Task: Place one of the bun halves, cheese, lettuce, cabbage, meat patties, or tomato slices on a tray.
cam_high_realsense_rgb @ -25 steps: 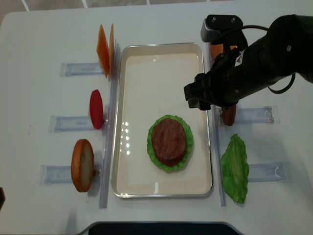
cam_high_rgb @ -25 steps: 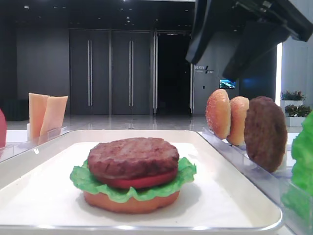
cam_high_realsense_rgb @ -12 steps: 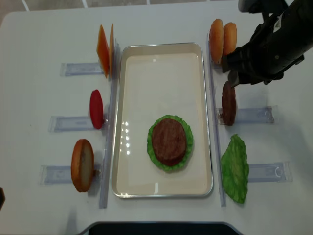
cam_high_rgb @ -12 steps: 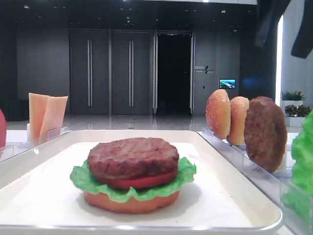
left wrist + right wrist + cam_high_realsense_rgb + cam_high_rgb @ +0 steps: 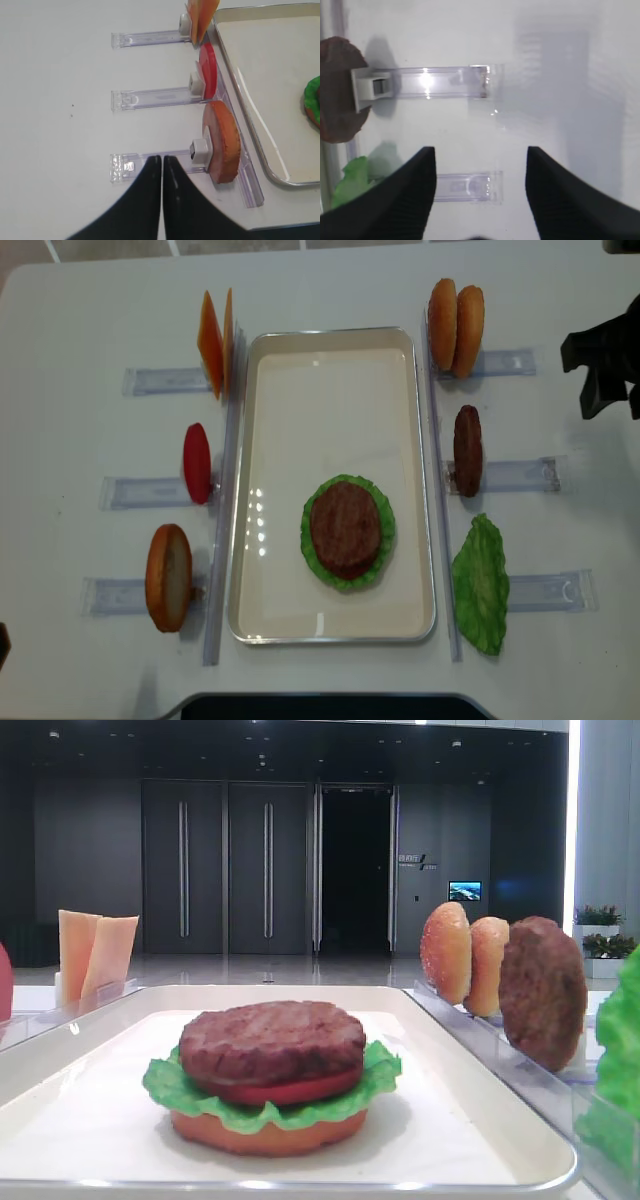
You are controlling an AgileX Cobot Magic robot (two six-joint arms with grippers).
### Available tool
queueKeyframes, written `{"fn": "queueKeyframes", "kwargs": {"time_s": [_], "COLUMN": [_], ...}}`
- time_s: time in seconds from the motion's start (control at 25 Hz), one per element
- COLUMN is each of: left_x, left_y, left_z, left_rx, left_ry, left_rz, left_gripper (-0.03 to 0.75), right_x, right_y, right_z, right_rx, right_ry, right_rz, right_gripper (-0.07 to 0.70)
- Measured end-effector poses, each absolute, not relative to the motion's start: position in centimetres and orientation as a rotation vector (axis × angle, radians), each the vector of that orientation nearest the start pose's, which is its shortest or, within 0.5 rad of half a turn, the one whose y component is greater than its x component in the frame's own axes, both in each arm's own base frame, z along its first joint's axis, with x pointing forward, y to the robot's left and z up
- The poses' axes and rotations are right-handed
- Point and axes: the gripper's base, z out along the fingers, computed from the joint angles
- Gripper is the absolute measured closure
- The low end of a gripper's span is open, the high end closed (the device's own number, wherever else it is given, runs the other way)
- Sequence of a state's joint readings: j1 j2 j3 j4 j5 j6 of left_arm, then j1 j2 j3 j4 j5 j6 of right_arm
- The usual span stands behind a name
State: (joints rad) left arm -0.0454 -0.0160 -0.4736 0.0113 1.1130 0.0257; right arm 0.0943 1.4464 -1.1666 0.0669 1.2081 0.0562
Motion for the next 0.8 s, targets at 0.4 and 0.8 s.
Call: {"fn": "queueKeyframes", "kwargs": {"time_s": [0.4, 0.8], "left_x": [-0.7, -0.7], "left_y": [0.1, 0.1], "left_z": [26.6, 26.6], "left_rx": [0.074, 0.074], "left_ry": [2.106, 2.106], "left_rz": [0.002, 0.002], "left_gripper": [0.716, 0.716], "right_x": [26.5, 23.1], "right_y": [0.6, 0.7], "right_z": [29.7, 29.4], "right_rx": [0.050, 0.047], "right_ry": [2.962, 2.964], "right_rz": [0.110, 0.118], "right_gripper": [0.220, 0.220]}}
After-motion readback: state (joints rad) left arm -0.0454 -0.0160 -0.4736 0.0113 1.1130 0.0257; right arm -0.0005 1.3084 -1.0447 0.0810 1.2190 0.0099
